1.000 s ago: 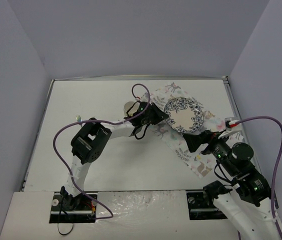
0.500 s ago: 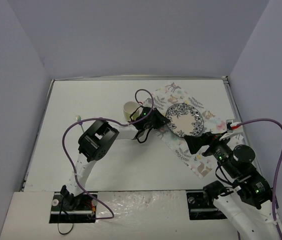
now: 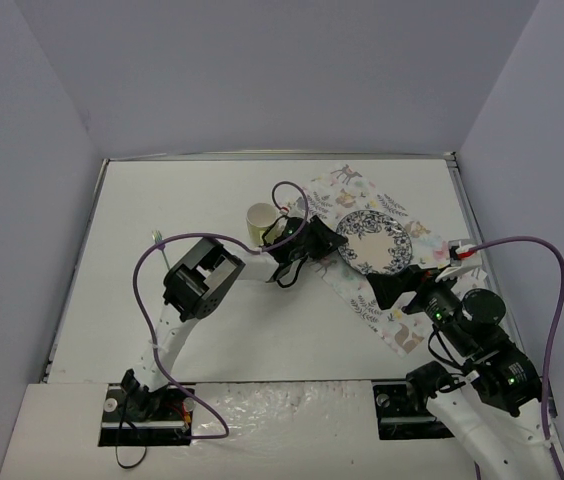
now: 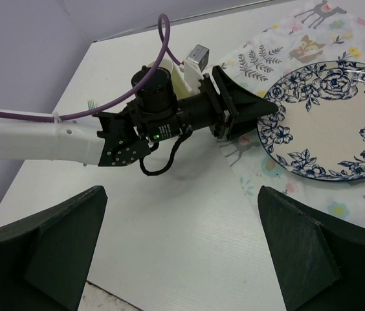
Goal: Set the dinner table for one person
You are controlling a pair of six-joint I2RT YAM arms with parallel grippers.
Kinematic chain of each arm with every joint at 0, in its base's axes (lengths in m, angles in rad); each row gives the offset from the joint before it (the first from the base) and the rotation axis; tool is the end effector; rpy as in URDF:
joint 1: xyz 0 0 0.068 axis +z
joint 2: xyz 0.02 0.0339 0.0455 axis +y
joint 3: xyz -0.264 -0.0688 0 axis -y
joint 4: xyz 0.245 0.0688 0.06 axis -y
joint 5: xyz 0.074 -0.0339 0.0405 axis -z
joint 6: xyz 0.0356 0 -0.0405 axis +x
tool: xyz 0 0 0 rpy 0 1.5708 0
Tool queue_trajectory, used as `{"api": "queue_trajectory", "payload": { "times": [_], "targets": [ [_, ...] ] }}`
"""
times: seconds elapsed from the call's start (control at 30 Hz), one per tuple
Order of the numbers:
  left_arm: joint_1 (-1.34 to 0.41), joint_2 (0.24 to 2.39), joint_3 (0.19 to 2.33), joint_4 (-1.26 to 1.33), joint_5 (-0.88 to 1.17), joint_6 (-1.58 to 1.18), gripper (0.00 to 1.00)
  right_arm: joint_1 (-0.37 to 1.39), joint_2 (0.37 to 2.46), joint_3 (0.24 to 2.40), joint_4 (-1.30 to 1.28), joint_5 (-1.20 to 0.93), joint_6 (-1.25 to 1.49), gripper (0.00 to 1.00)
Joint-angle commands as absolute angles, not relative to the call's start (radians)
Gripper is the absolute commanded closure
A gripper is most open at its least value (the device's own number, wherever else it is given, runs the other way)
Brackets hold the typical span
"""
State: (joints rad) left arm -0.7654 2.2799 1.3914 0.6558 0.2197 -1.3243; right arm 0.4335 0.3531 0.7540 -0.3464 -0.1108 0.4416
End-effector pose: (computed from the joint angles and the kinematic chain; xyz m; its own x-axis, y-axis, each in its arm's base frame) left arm 0.3543 -0.3512 0.1365 -0.8446 -0.5010 -0.1887 0.0410 0.2908 -0.9559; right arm 0.0743 0.0387 0.3616 -0.1766 0.3863 -0.9053 -0.4891 0.7637 0.4213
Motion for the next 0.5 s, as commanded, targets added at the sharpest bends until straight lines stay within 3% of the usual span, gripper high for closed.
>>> {"api": "queue_trajectory", "payload": {
  "times": [0.0, 0.13, 0.33, 0.47],
  "targets": [
    [-0.769, 2.188, 1.429, 0.808, 0.232, -1.347, 0.53, 0.436, 0.361, 0.747, -0.290, -0.101, 0.440, 0.00],
    [-0.769, 2.167, 1.437, 0.757, 0.227, -1.330, 0.35, 0.435, 0.354, 0.749, -0.288, -0.096, 0.440, 0.00],
    [-0.775, 2.097, 1.436, 0.643, 0.228, -1.272, 0.21, 0.435, 0.350, 0.759, -0.291, -0.083, 0.427, 0.00],
    [-0.799, 1.999, 1.469, 0.430, 0.187, -1.155, 0.07, 0.434, 0.352, 0.772, -0.293, -0.070, 0.415, 0.00]
  ]
}}
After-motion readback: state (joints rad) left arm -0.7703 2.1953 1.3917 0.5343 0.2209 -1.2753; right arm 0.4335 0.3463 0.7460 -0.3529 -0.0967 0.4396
